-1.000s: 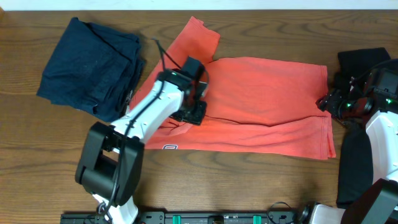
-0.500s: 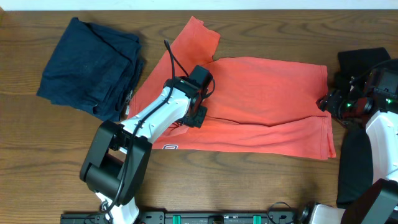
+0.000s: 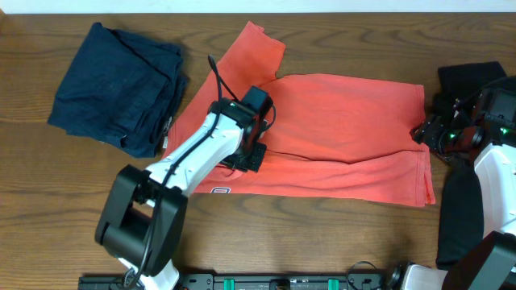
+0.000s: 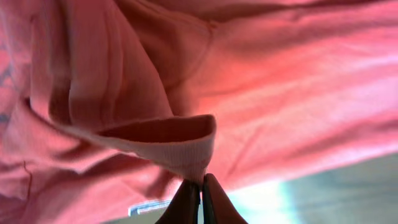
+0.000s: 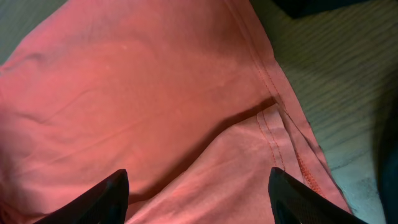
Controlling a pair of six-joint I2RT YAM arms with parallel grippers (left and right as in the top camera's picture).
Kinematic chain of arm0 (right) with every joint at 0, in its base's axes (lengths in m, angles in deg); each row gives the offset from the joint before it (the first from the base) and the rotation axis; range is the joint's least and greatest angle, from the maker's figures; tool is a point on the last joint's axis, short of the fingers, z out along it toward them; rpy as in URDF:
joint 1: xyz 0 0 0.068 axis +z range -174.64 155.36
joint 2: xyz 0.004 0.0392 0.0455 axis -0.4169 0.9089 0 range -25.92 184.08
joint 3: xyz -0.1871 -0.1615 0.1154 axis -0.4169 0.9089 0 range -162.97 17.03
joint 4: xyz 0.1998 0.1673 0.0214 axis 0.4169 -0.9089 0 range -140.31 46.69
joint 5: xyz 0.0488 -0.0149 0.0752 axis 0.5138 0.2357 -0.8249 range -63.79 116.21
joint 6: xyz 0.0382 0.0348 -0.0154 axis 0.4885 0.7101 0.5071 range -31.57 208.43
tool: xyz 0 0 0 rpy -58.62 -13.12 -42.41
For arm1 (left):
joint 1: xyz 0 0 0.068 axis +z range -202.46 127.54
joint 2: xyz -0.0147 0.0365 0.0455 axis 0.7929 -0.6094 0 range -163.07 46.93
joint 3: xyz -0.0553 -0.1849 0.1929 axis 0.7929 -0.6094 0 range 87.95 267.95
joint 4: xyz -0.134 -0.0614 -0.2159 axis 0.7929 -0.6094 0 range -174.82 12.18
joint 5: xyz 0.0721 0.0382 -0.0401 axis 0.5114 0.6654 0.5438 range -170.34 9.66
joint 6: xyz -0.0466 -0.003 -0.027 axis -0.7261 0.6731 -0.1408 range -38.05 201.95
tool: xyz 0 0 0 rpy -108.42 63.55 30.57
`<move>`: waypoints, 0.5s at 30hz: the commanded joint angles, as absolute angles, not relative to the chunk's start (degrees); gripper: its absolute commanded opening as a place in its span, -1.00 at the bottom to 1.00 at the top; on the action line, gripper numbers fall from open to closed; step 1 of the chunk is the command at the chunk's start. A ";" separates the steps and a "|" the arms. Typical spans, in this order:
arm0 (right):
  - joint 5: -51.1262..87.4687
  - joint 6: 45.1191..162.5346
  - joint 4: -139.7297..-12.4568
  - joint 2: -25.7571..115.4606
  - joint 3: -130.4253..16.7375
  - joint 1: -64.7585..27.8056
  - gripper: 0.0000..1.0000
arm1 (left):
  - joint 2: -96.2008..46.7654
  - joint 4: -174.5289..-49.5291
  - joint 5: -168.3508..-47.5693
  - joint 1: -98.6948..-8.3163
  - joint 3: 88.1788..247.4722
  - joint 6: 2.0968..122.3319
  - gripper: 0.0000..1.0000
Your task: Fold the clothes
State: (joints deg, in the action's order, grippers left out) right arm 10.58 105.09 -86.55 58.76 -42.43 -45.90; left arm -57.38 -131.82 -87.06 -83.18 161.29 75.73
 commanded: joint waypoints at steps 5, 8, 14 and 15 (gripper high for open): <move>10.82 104.22 -86.18 58.74 -43.17 -45.35 0.40 | -56.27 -132.63 -88.92 -87.00 161.90 74.99 -0.88; 10.82 104.26 -86.16 58.74 -43.19 -45.35 0.40 | -56.27 -132.61 -88.90 -89.08 161.20 75.01 -0.88; 10.82 104.26 -85.70 58.74 -43.19 -45.35 0.40 | -56.31 -132.65 -88.68 -91.53 160.77 75.23 -0.80; 10.79 104.24 -85.70 58.74 -43.19 -45.35 0.41 | -56.31 -132.69 -88.68 -91.55 160.77 75.23 -0.40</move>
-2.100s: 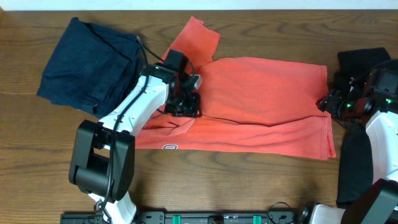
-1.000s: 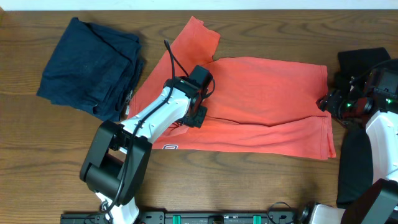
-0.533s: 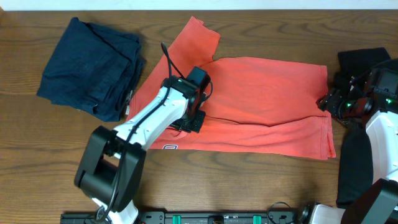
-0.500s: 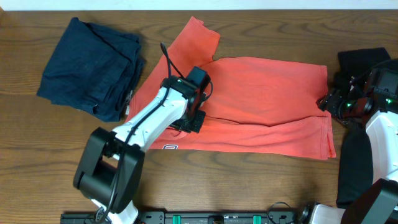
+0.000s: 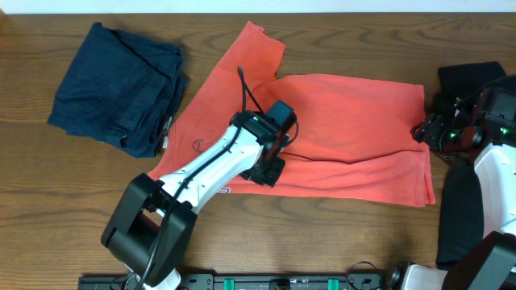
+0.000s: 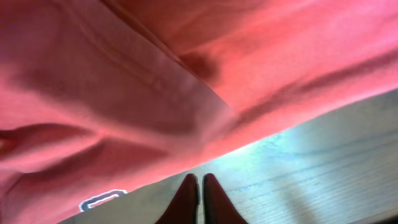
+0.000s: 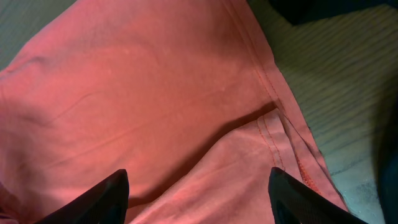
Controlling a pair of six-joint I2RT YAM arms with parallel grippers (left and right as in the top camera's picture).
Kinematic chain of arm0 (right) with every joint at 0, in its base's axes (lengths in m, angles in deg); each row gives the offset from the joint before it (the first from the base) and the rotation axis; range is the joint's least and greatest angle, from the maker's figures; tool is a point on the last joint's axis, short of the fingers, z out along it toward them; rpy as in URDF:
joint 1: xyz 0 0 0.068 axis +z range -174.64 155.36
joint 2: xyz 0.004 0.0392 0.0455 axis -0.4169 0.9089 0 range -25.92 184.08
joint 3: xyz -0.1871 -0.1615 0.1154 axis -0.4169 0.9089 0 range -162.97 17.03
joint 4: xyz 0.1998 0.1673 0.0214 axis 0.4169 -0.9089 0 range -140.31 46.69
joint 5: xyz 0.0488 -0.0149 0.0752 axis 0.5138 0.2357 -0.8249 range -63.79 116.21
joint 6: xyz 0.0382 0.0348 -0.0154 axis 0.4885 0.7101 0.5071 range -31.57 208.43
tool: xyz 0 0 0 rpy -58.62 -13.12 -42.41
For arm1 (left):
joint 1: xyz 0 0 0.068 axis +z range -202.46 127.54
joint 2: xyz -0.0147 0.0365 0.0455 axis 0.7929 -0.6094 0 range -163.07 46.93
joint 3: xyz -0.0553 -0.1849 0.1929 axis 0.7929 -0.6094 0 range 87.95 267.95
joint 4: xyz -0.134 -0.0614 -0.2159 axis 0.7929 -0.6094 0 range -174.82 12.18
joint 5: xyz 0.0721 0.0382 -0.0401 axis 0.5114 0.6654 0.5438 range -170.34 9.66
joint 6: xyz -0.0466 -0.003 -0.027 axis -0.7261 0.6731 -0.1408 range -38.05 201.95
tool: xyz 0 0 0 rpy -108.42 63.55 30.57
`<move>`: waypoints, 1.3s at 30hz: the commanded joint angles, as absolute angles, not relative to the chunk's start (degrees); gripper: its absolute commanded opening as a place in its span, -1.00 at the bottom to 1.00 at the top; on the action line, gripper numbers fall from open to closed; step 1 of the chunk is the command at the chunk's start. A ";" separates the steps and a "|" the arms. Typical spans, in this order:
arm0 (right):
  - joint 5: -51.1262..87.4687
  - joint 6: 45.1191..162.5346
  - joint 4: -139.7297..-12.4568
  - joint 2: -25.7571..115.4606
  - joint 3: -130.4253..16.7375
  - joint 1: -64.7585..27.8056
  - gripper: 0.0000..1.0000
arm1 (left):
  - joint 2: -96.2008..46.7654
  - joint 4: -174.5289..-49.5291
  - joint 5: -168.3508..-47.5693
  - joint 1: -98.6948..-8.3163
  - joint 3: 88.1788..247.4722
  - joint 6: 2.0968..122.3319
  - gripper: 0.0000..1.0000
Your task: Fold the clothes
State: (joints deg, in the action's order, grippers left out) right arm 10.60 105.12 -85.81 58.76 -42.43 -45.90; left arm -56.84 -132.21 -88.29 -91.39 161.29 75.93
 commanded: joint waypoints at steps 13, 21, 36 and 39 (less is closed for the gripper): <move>10.79 104.24 -86.27 58.74 -43.19 -45.35 0.41 | -54.87 -135.91 -77.51 -83.46 162.43 74.09 -0.80; 10.79 104.24 -86.53 58.74 -43.19 -45.35 0.42 | -55.55 -133.42 -82.23 -73.06 156.09 72.21 -0.87; 10.84 104.24 -87.51 58.74 -43.17 -45.35 0.43 | -55.50 -128.26 -82.50 -57.71 144.68 68.00 -0.88; 13.90 106.30 -90.75 59.03 -42.91 -45.35 0.41 | -55.33 -128.35 -82.93 -57.39 145.44 68.54 -0.88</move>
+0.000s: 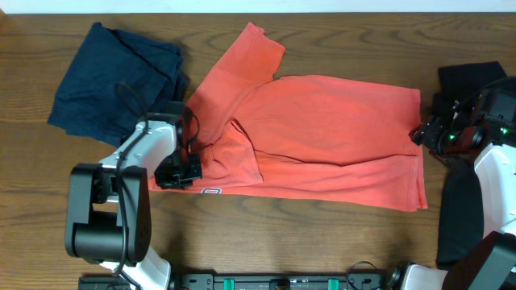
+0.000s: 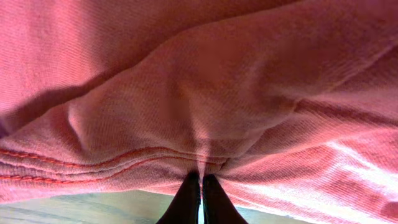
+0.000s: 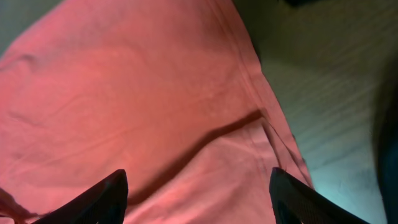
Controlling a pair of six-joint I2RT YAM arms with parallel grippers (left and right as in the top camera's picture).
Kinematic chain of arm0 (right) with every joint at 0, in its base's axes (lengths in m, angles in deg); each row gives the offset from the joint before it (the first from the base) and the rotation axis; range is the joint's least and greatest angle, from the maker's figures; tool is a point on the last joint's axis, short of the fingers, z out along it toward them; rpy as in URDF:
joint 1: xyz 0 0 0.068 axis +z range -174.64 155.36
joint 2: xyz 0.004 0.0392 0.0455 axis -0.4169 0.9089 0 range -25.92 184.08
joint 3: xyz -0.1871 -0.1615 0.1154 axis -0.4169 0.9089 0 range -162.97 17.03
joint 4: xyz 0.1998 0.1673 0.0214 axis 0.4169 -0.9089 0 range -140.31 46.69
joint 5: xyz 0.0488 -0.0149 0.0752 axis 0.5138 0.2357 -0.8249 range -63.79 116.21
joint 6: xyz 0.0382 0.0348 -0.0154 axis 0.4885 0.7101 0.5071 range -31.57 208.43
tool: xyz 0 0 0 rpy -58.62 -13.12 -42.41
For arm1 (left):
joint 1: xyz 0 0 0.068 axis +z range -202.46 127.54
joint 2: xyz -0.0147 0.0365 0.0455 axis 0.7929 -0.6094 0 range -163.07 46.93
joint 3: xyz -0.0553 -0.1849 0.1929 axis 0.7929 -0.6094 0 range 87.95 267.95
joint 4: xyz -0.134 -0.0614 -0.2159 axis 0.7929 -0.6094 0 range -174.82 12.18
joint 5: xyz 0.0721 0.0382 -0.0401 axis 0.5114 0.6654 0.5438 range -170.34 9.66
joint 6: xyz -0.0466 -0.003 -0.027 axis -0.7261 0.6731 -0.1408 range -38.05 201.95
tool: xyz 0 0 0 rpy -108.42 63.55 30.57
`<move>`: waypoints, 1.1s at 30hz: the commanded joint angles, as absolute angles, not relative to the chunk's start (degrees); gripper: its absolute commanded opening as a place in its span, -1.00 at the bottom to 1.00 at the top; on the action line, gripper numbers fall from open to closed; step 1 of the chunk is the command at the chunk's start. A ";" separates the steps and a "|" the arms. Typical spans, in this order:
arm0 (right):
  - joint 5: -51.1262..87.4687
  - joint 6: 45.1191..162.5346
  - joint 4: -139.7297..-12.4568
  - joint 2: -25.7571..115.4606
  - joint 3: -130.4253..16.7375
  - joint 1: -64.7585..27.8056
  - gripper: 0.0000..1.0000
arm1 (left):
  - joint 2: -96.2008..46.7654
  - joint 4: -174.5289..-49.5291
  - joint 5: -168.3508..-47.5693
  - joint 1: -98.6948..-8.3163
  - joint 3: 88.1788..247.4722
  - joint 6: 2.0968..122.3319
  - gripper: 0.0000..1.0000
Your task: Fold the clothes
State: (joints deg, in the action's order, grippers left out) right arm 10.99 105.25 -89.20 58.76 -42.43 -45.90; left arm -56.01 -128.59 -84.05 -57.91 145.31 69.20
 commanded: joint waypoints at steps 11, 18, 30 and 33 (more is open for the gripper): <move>22.36 115.06 -93.90 66.04 -36.90 -45.50 -0.48 | -53.27 -128.48 -85.73 -57.41 145.62 69.83 -0.88; 20.87 115.76 -89.39 70.13 -30.87 -45.83 -0.36 | -52.57 -128.52 -85.73 -57.41 145.62 69.85 -0.88; 34.73 118.19 -97.11 67.33 -36.40 -50.05 -0.79 | -52.25 -132.63 -85.97 -57.41 145.62 69.85 -0.88; 32.35 117.79 -97.52 64.91 -38.04 -49.96 -0.61 | -50.83 -133.53 -87.52 -57.41 146.12 69.85 -0.88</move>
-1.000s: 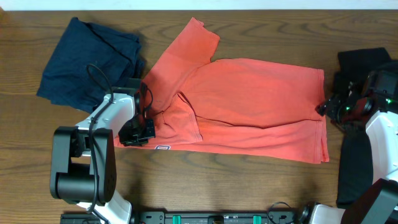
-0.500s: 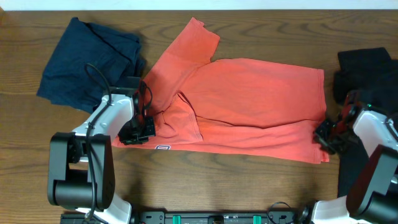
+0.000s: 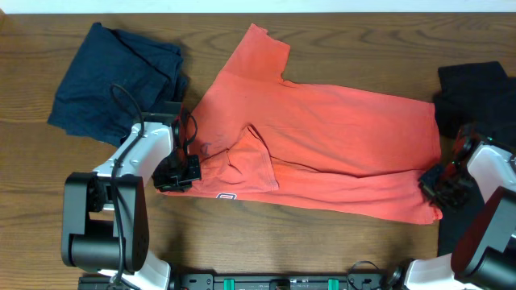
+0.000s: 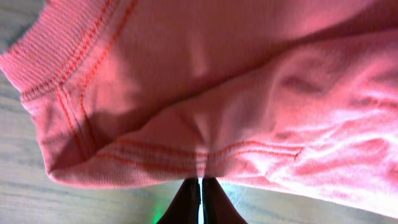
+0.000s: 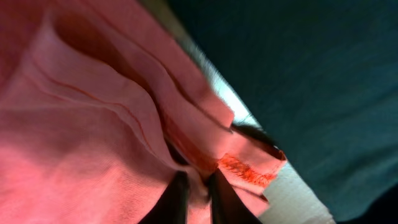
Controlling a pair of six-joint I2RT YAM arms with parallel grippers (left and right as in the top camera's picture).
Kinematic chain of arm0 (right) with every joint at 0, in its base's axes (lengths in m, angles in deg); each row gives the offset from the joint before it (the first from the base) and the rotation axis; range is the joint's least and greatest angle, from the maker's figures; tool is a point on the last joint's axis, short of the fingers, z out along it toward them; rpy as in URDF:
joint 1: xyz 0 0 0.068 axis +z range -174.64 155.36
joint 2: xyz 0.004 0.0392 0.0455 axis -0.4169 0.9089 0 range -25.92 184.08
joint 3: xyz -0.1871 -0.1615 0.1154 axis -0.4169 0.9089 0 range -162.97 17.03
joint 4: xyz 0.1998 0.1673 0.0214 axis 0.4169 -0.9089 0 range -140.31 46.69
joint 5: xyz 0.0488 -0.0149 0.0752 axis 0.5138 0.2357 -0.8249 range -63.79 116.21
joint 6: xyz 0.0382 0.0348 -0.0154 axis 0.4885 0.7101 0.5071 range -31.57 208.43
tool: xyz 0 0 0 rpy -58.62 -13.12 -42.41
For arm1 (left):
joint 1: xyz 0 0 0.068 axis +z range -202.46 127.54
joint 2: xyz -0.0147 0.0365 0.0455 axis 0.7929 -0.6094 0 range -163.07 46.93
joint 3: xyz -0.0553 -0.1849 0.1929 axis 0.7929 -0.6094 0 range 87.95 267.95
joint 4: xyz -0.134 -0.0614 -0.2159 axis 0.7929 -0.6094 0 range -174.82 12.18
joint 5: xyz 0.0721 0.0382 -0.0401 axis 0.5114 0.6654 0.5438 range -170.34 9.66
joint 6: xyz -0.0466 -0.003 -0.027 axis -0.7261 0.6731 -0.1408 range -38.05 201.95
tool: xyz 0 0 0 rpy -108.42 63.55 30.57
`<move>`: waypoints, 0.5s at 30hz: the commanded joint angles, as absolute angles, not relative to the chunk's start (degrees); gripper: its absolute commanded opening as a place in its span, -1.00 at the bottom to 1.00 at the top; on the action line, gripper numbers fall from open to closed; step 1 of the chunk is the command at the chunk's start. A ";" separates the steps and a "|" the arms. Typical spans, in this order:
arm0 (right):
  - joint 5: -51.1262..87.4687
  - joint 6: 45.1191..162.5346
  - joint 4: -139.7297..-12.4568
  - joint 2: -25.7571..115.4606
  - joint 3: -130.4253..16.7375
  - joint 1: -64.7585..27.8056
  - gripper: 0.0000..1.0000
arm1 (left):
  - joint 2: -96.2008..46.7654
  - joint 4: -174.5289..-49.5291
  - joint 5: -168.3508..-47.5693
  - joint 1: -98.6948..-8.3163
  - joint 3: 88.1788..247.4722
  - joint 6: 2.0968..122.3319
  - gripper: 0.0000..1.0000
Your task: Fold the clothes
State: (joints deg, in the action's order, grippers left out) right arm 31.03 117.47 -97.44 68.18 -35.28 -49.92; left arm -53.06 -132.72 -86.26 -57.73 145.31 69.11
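Note:
A coral shirt [image 3: 339, 129] lies spread across the wooden table [image 3: 322, 242], one sleeve pointing to the far edge and a loose fold near its left end. My left gripper [image 3: 179, 172] is at the shirt's near-left edge. In the left wrist view my left gripper [image 4: 200, 182] is shut on the stitched hem of the shirt [image 4: 205, 81]. My right gripper [image 3: 442, 190] is at the shirt's near-right corner. The right wrist view shows my right gripper [image 5: 198, 186] shut on bunched cloth of the shirt [image 5: 93, 143] beside a frayed corner.
A folded navy garment [image 3: 117, 84] lies at the far left. A black garment [image 3: 472, 84] lies at the far right, just past the shirt's right hem, and fills the right wrist view's upper right as dark cloth [image 5: 311, 74].
My right gripper was open beside the middle of the shirt's right hem; it is now at the near-right corner, shut on it. The shirt's right end lies further right. The left gripper keeps its hold.
My left gripper first held a fold of the shirt over its middle, then a little further right. Later it was at the near-left edge, shut on the hem, with the fold lying flat. The right gripper stayed open at the right hem, and now grips the corner.

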 commanded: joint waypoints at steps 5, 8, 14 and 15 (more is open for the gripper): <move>19.12 111.50 -95.56 59.59 -41.25 -49.94 -0.15 | -44.84 -133.44 -87.63 -57.39 146.82 69.85 -0.75; 10.51 107.63 -92.76 56.45 -42.49 -49.96 0.03 | -42.50 -132.06 -86.47 -57.41 146.76 69.85 -0.66; 4.96 106.34 -89.94 52.58 -42.56 -49.96 0.18 | -44.14 -124.98 -86.15 -57.41 141.99 69.66 -0.88; 4.98 106.34 -89.94 52.56 -42.56 -49.94 0.18 | -44.40 -124.35 -86.12 -57.39 141.03 69.42 -0.88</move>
State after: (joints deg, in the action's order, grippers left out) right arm 9.11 108.35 -89.98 53.17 -41.84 -49.92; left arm -43.00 -124.98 -87.02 -57.73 144.13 69.72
